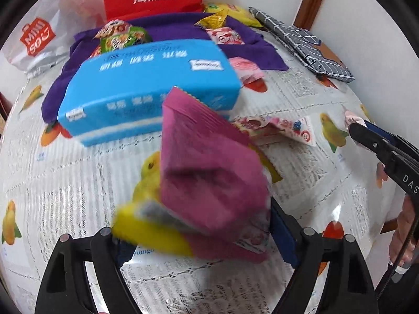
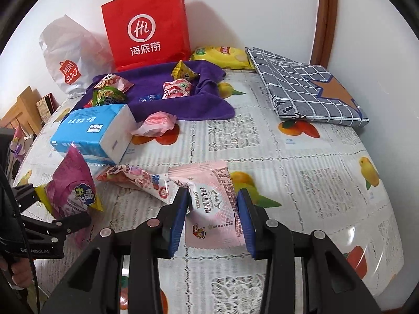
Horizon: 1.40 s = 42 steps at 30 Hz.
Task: Organize snacks
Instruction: 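Grasp the pink-yellow snack bag with the left tool while the right tool holds the pink packet, then carry the pink-yellow bag and pink packet toward the purple towel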
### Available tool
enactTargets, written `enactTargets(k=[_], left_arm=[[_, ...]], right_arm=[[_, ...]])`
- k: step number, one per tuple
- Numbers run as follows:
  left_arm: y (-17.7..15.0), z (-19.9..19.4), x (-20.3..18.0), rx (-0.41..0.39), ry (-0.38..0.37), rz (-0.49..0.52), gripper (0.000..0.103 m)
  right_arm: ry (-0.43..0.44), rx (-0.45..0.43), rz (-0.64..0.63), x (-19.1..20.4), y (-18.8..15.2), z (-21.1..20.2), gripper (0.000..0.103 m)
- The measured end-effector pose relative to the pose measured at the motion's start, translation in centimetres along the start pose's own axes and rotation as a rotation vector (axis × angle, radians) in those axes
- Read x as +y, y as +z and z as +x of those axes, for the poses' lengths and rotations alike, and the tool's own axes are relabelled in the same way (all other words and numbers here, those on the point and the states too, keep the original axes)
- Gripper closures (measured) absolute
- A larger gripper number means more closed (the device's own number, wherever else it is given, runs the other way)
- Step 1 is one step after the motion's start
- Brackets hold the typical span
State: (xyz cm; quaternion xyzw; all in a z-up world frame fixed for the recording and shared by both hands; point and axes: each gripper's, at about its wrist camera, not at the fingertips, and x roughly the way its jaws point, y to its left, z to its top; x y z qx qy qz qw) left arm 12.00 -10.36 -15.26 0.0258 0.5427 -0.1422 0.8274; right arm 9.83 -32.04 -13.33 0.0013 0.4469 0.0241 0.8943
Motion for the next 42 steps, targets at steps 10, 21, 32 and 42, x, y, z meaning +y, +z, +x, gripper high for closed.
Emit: enactTargets(k=[10,21,32,42], left_arm=[[0.2,-0.5,1.4,-0.034,-0.028,-0.016,0.049],[-0.6,-1.8,4.7,-0.069,-0.033,-0.081,0.052],[-0.4,-4.0,5.7,-0.122,-0.041,-0.104,0.052],[-0.1,-6.9,6.4,-0.15,-0.034,-0.104,0.052]], right_arm=[[0.001,-0.009,-0.008,1.2,0.8,0.1,0.064],[0.025,0.003,-0.031,2.9,0.9,0.9,0.064],[0.062,-0.003,-0.05,5.1,1.0,0.4,0.064],[0.126,-0.027,-0.052,7.9,2.4,-0.6,0.064]])
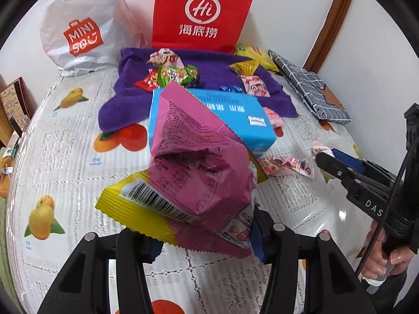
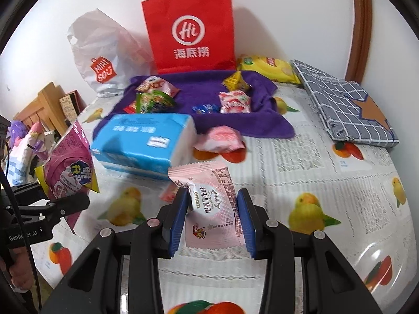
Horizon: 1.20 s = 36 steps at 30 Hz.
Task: Organize snacks
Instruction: 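Carry the pink-yellow bag and pink packet toward the purple towel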
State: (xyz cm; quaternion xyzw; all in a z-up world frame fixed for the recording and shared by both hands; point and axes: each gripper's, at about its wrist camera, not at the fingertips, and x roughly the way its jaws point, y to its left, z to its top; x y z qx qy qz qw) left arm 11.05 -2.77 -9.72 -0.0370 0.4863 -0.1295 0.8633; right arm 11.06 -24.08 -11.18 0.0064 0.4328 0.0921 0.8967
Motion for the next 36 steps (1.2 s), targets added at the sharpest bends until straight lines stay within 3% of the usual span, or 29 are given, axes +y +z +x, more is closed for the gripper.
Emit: enactTargets(k=[11,23,36], left_arm=[[0.7,-1.3,0.3,-0.017,-0.003,0.015,0.052],[1.8,-1.4,0.6,-0.031,0.002,-0.004,0.052],[6.8,-0.8,1.6,-0.062,0.01,-0.018,0.052]], right_arm=[[0.001,-0.039,-0.024,2.1,2.3,-0.8,0.064],[0.008,-0.035,-0.013,1.5,3.5,-0.4,0.064],[0.014,-0.051,-0.008,1.0,8.6,1.3,0.064]])
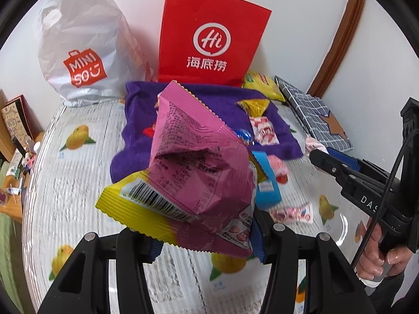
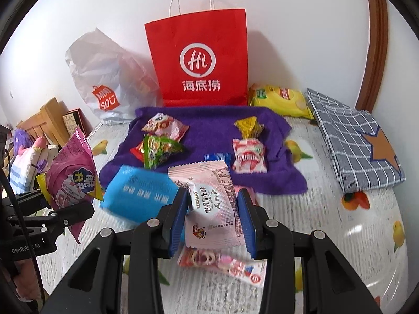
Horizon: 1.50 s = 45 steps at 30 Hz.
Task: Organize snacks
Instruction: 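Carry the pink-yellow bag and pink packet toward the purple towel, then lower both tools over the towel and open them to release the snacks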
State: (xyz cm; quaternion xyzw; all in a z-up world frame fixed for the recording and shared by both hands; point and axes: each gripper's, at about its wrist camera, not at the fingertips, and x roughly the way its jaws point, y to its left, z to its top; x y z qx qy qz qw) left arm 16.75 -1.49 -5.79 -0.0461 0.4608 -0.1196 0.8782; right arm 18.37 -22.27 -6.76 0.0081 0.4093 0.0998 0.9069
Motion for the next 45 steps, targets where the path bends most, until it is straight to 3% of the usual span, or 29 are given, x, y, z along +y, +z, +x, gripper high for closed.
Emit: enactTargets(k=[22,45], left_arm=[[8.2,4.7,3.7,-0.006,0.034,-0.056,0.052],[12.3,12.8,3.8,0.041,0.0,-0.056,0.052]], right_arm=[[-0.014,0.006,0.009,-2.7,6.7,6.2,0.064],[-0.04,0.107,-0.007,-4.0,7.6,15.4,0.064]])
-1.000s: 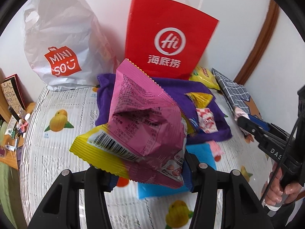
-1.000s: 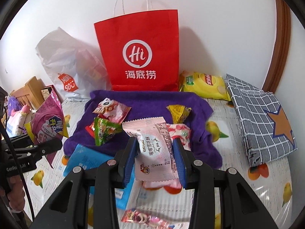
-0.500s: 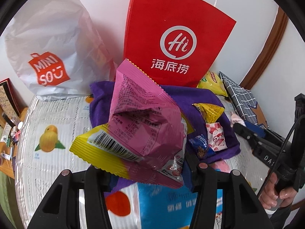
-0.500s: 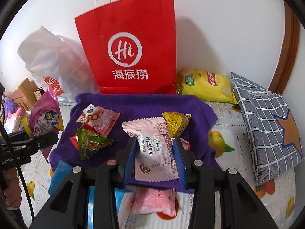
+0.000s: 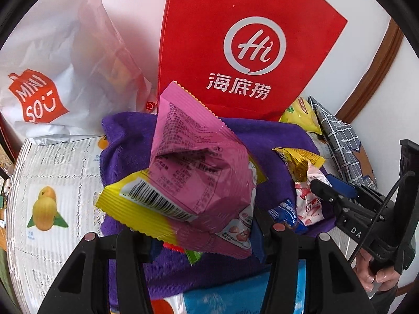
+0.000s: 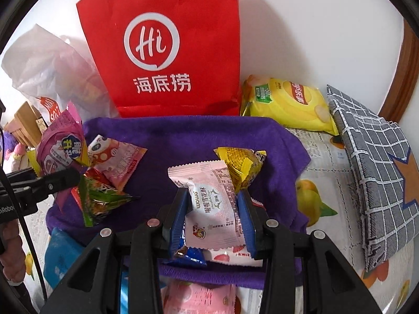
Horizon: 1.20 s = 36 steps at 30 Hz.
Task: Organize snacks
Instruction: 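Lower both tools over the towel and open them to release the snacks, then withdraw both tools from the towel toward the loose pink packets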
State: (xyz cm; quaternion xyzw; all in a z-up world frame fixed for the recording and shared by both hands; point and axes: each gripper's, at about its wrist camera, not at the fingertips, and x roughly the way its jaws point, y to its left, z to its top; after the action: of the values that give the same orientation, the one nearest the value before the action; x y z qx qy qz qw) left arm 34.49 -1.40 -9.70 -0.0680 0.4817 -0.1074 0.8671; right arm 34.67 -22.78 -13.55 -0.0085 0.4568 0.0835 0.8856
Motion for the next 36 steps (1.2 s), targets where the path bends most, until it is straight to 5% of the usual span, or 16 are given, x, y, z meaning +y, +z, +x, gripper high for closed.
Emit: enactTargets(k=[16,18,21,36], left_arm=[[0.3,2.1,-0.5,0.028,-0.002,0.002,0.052],[0.3,2.0,-0.6,0.032,0.003,-0.001,0.045],[0.2,1.4,-0.9,0.015,0.018,0.011,0.03],[-3.4,-5.6,-2.3,-0.084,0.145,-0.015,0.018]], right_arm=[[-0.004,0.023,-0.011,-0.1,0.0,1.5,0.064],[-0.004,0.019,-0.02,0.0,0.0,1.0,0.062],[-0.012,-0.001,-0.033,0.3,0.0,0.0,0.053],[-0.099,-0.09,0.008,-0.3,-2.4,-8.7,0.02]])
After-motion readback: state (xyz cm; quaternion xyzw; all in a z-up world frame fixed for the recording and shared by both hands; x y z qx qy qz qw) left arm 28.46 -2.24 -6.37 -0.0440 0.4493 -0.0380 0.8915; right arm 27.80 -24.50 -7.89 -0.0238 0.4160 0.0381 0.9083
